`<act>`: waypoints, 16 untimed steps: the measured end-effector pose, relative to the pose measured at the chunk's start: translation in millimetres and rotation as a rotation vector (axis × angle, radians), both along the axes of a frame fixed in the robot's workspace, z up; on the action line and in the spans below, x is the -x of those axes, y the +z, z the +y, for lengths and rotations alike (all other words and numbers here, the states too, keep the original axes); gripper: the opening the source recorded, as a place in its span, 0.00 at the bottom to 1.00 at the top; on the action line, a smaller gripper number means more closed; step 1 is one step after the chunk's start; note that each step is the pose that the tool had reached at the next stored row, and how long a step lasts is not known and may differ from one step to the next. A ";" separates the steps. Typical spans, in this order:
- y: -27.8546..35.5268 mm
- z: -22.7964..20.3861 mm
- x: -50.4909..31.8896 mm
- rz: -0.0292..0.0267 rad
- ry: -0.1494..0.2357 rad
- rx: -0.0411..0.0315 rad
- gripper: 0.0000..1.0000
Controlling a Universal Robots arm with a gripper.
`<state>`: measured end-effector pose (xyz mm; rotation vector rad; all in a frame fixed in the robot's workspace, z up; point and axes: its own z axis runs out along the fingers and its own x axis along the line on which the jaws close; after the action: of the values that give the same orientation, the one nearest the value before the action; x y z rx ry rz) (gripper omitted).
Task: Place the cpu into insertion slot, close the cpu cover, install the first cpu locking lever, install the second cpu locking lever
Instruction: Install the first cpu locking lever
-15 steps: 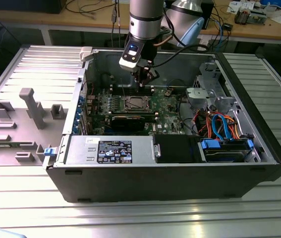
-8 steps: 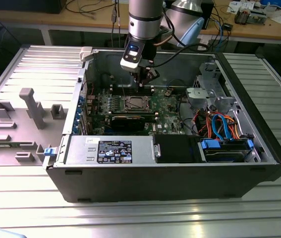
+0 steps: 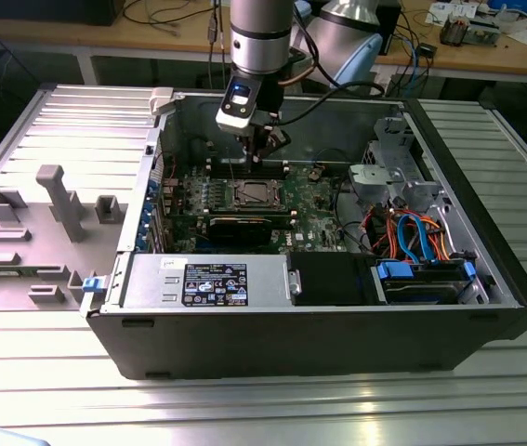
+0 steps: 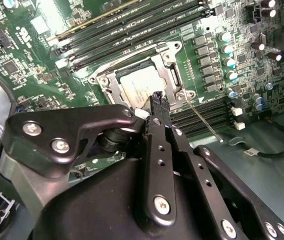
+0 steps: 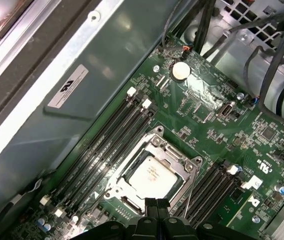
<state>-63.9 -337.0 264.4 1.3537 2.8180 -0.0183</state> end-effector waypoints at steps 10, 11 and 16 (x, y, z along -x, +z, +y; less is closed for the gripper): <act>0.0 -0.8 3.9 0.0000 0.005 -0.0036 0.11; 0.0 -0.9 3.9 -0.0001 0.007 -0.0036 0.11; -0.2 -1.0 4.8 0.0001 0.063 -0.0038 0.11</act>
<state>-68.7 -338.1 264.2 1.2650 2.8604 -0.0123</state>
